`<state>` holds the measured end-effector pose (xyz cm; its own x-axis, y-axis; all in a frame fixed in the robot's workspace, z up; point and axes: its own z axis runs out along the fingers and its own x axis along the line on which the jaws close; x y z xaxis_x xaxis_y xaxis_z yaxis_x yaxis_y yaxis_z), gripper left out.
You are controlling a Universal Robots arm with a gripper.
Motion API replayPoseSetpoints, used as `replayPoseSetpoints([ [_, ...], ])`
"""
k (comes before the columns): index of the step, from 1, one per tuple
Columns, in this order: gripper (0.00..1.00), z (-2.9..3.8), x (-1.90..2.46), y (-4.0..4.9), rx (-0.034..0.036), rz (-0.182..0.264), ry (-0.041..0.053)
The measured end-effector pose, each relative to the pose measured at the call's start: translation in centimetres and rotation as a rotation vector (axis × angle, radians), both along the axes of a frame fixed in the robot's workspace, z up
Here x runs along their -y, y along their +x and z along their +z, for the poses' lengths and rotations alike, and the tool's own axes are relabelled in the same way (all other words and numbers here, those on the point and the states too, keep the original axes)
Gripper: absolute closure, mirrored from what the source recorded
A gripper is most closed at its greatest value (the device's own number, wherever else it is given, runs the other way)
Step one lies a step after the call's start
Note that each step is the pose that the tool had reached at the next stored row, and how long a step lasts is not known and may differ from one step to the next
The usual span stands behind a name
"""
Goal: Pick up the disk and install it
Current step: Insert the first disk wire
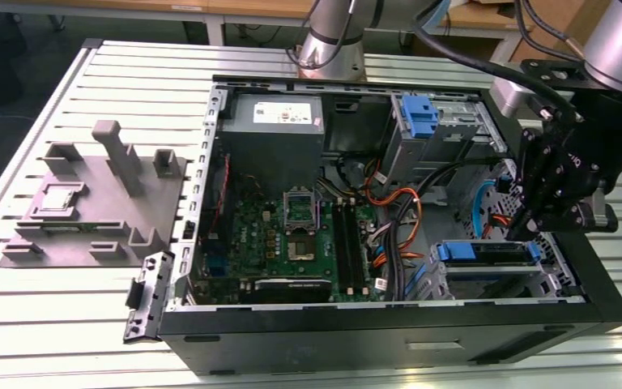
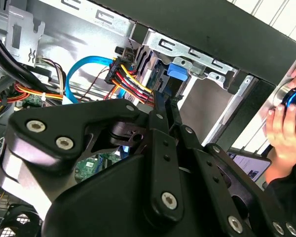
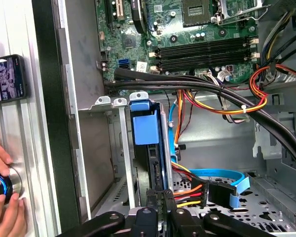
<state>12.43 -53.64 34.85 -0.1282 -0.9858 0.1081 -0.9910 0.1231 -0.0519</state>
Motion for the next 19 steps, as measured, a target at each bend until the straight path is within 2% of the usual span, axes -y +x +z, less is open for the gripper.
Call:
replayPoseSetpoints([
  [7,0.83,0.0,0.0,0.0,0.0,0.0,0.0],
  [9,0.83,-0.01,0.02,0.0,-0.0001,0.0,0.0029],
  [11,0.83,-0.06,0.16,0.0,0.0,0.0,0.0226],
  [14,0.83,-0.25,0.27,-0.01,-0.0001,0.006,0.0457],
  [16,0.83,-0.39,0.55,-0.01,-0.0001,0.006,0.0535],
  [19,0.83,-0.6,1.18,-0.01,-0.0001,0.007,0.0563],
])
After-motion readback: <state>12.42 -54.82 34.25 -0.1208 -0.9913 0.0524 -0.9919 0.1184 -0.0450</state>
